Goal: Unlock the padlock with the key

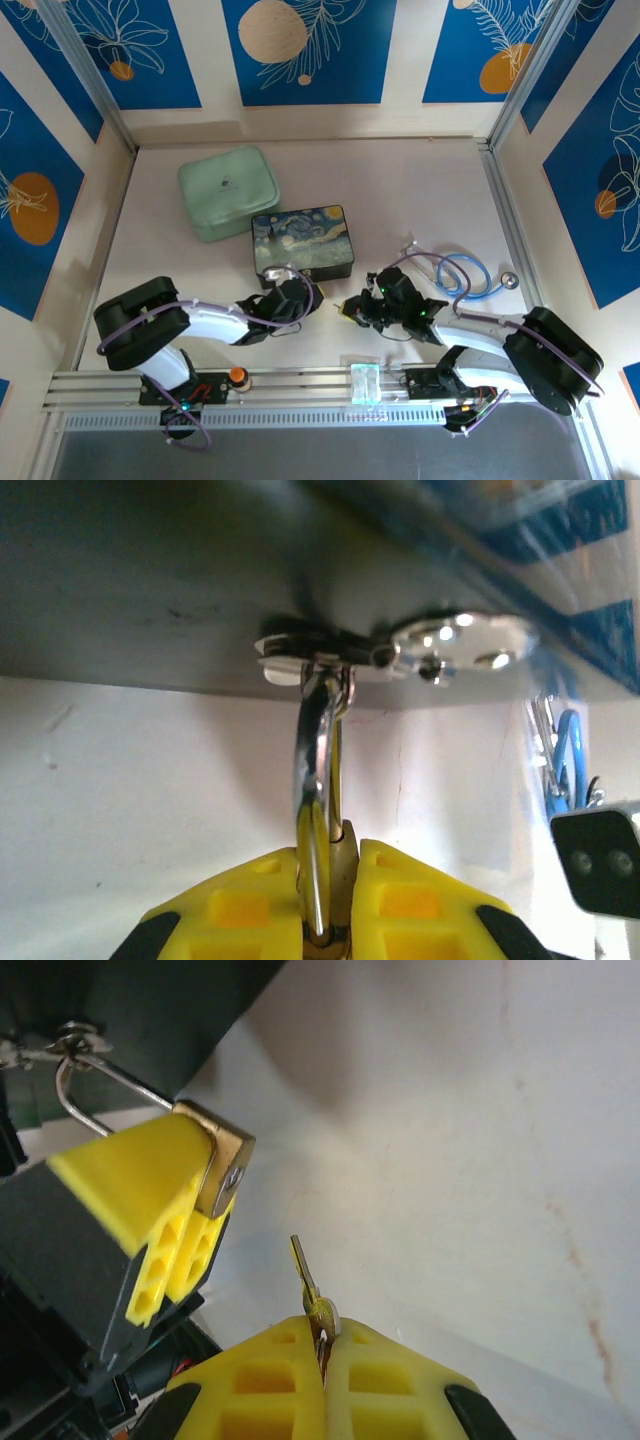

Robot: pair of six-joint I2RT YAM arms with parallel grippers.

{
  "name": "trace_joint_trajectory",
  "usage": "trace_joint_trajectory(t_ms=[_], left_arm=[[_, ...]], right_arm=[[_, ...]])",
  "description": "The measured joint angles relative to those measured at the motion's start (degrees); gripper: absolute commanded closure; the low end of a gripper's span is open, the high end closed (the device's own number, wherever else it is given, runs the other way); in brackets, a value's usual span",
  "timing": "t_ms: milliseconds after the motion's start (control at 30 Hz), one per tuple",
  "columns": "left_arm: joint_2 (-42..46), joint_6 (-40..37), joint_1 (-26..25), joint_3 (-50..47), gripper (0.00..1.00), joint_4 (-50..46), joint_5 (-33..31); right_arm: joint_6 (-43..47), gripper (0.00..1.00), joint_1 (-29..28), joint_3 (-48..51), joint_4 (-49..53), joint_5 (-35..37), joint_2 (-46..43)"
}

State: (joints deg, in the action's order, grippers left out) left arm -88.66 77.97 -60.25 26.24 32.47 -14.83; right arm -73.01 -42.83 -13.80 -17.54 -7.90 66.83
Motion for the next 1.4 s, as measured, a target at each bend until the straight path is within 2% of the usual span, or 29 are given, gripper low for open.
trace_joint_trajectory(t_ms=[200,367,500,700,933,1100,1400], left_arm=[[0.76,5.25,0.0,-0.87,0.95,2.51,0.28],[-0.9,8.79,0.02,-1.29,0.97,8.02,0.37],[-0.48,13.05,0.0,-1.29,0.99,6.36,0.22],[2.84,17.73,-0.04,-1.77,1.0,3.65,-0.09],[0.2,22.67,-0.17,-1.88,1.0,7.61,-0.11],[0.44,25.16,-0.22,-1.86,1.0,7.61,-0.7],[0.52,28.24,-0.26,-1.73,1.0,7.96,-1.16]], right_arm=[[-1.73,1.0,2.86,3.76,-11.78,-3.02,2.97],[-2.99,1.0,1.92,3.96,-19.12,-4.13,5.64],[-4.28,1.0,2.01,4.61,-24.52,-4.28,5.68],[-6.19,1.0,5.6,4.66,-29.33,-7.08,7.89],[-9.03,1.0,5.14,4.37,-31.39,-10.16,9.9],[-9.77,1.0,6.73,4.39,-29.29,-12.11,9.9],[-10.51,1.0,8.26,4.39,-31.26,-14.19,12.87]])
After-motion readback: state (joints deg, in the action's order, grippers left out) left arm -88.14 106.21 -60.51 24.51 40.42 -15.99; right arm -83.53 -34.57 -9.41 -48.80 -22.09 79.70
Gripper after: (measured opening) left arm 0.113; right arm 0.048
